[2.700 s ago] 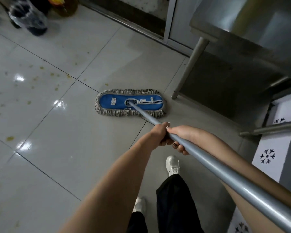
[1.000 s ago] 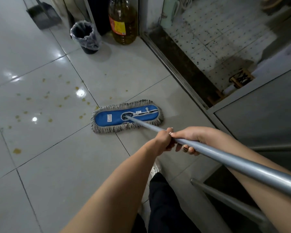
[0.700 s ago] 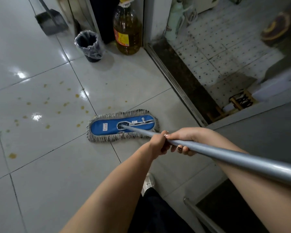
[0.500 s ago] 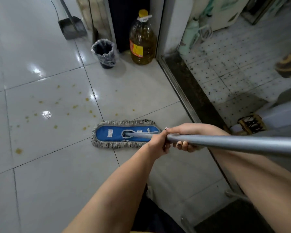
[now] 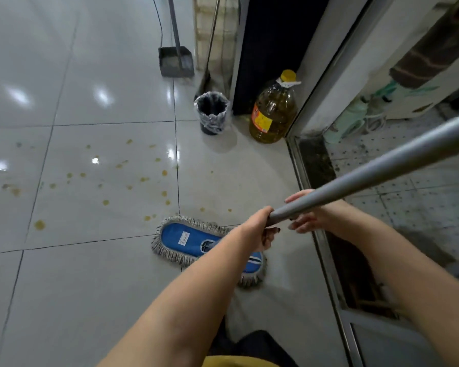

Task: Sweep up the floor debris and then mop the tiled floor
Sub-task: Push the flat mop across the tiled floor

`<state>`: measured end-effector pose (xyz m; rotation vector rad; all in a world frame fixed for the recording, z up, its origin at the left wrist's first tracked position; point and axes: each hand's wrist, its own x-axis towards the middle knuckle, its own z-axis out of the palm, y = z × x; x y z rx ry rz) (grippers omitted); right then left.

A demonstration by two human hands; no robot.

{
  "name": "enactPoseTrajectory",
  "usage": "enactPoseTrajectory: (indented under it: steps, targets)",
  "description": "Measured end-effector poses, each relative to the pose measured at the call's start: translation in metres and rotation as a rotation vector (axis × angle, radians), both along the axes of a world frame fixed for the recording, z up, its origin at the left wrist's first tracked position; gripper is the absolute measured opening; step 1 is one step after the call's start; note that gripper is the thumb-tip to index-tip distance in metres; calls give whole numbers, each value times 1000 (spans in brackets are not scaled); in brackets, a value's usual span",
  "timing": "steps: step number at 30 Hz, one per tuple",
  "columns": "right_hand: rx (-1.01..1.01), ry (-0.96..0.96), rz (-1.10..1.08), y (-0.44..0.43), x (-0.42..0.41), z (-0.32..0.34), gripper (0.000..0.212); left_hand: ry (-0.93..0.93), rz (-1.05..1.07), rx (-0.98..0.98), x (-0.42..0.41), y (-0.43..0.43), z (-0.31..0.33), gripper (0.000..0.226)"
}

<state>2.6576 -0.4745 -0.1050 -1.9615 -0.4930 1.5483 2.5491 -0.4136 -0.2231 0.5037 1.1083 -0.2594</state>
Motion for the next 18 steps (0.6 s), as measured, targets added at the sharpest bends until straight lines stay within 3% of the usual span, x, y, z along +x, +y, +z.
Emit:
enactPoseTrajectory:
  steps: [3, 5, 7, 9, 11, 18]
  targets:
    - [143, -50, 173, 22, -4, 10, 16, 36, 117, -39, -2, 35, 3, 31]
    - [180, -214, 334, 41, -12, 10, 30, 20, 153, -63, -5, 51, 4, 31]
    - [317, -318, 284, 60, -25, 10, 27, 19, 171, -56, -9, 60, 3, 36]
    - [461, -305, 89, 74, -40, 11, 12, 20, 189, -34, -12, 67, 2, 36]
    - [528, -252, 13, 86, -49, 10, 22, 30, 275, -45, -15, 70, 2, 37]
    - [586, -29, 261, 95, -37, 3, 24, -30, 721, -106, -8, 53, -6, 34]
